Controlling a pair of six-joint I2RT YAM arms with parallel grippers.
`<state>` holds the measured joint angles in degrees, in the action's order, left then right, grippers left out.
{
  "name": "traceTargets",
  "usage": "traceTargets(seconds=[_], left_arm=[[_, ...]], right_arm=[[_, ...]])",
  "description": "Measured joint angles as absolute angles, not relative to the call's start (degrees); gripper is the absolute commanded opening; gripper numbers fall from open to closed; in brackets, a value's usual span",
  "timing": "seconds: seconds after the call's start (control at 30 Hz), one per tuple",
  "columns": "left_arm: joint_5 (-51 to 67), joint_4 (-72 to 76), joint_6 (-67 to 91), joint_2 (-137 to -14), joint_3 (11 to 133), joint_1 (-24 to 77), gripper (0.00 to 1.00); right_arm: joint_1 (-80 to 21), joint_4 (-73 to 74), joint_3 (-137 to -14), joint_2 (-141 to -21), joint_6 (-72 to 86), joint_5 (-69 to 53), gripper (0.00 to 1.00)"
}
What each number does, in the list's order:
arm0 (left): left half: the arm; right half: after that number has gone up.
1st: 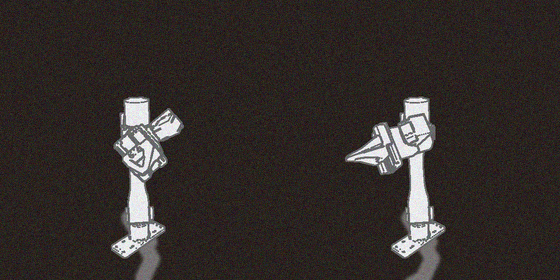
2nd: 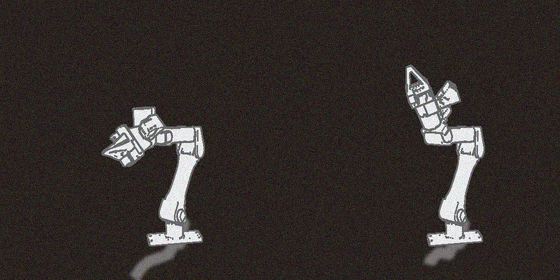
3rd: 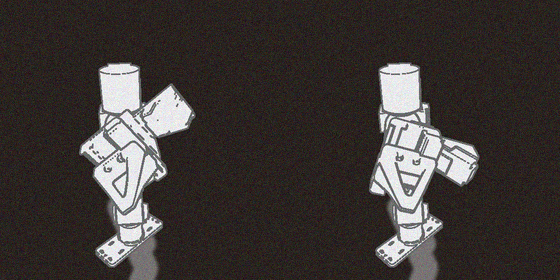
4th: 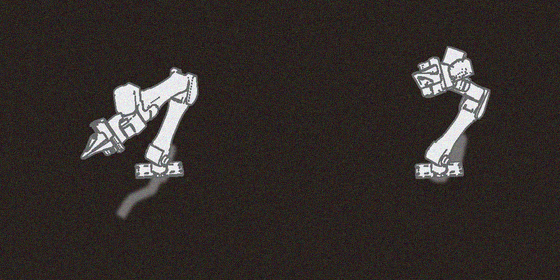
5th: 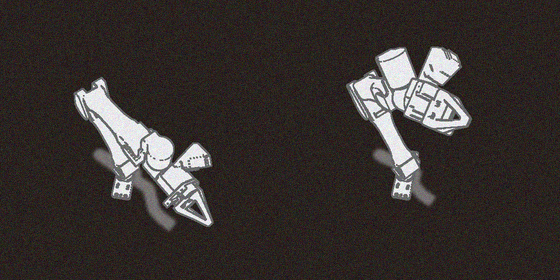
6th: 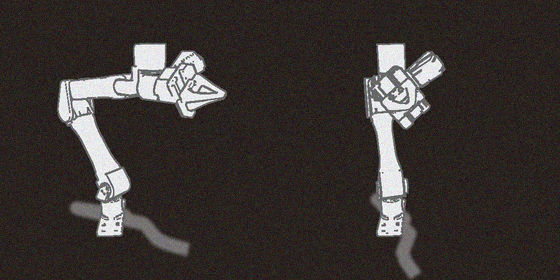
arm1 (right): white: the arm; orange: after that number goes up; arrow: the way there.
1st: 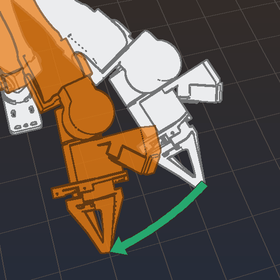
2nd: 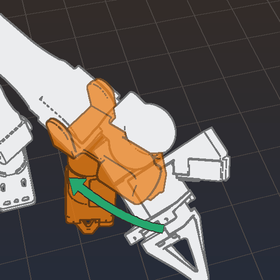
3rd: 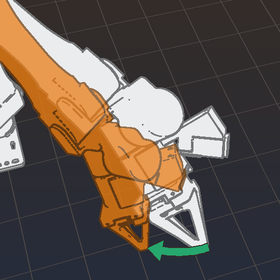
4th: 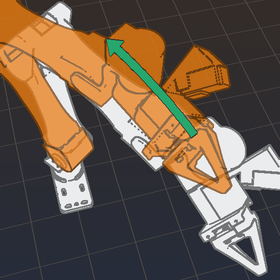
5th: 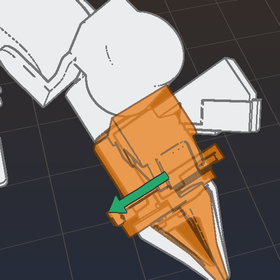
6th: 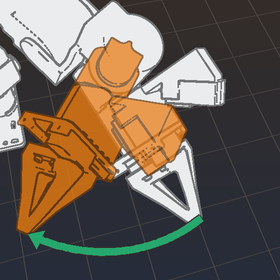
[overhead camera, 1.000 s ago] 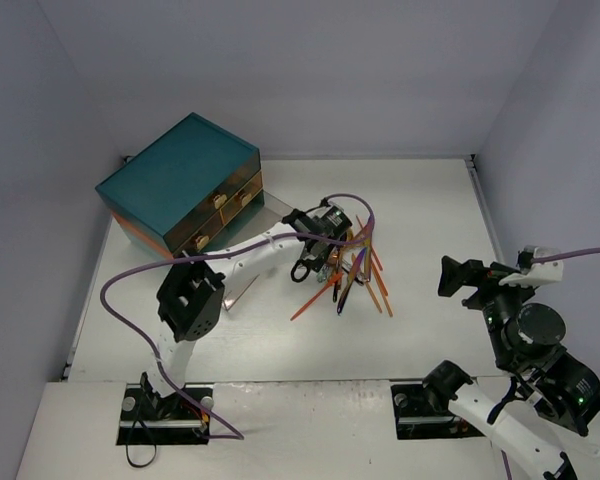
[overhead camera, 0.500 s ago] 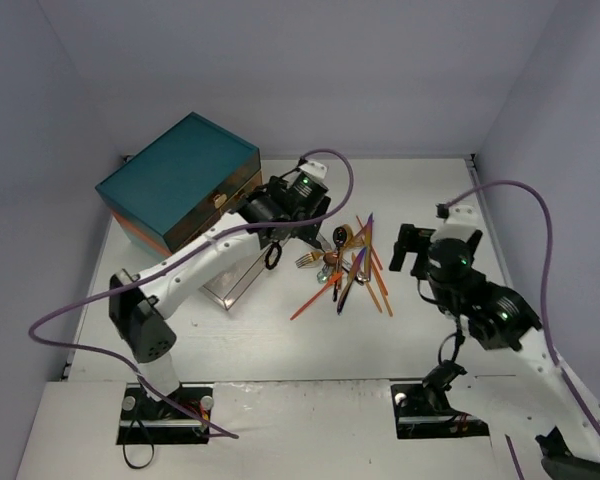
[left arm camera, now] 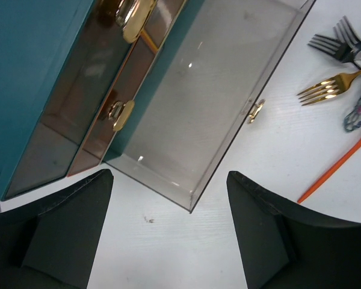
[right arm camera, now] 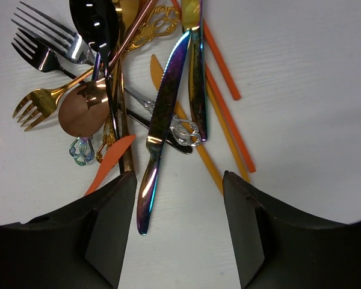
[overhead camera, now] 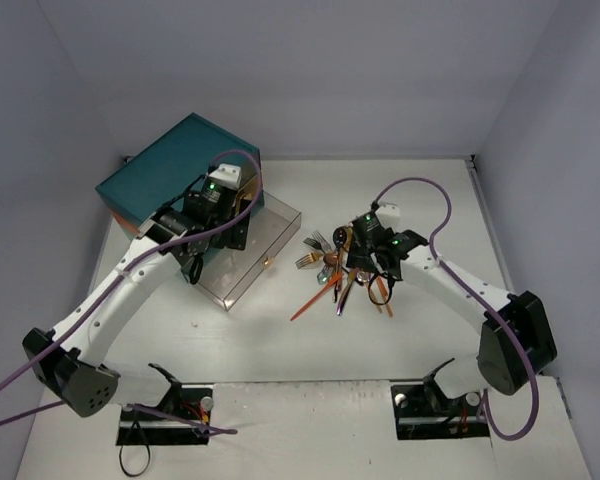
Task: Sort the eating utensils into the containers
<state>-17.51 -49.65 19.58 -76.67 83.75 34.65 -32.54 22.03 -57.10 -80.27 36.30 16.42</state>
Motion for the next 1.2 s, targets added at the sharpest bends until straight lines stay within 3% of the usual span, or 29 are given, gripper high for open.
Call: traceTargets(seconds=[0.4,0.73,1.0,1.2], left_arm=[[-14.59,-50.32,17.21,-68.32,75.7,32.67,0.74],[-12.01,-50.45,16.53,-64.76,73.22,32.49,0.74],[-11.26,-50.39,16.53,-63.47,71.41,32.49,0.74],[-10.25,-50.43,16.56,-63.17,70.67,32.49,0.74]], right_arm=[[-37.47,16.02,-54.3,-93.96,48.29,14.41,0.41],[-37.98,10.94,-50.87,-95.03,56.26,15.34,0.3],[-37.91,7.74,-50.39,-95.4,58.82,16.24,0.01],[-37.91,8.63,-48.08,-92.55,58.96,16.73,0.0]])
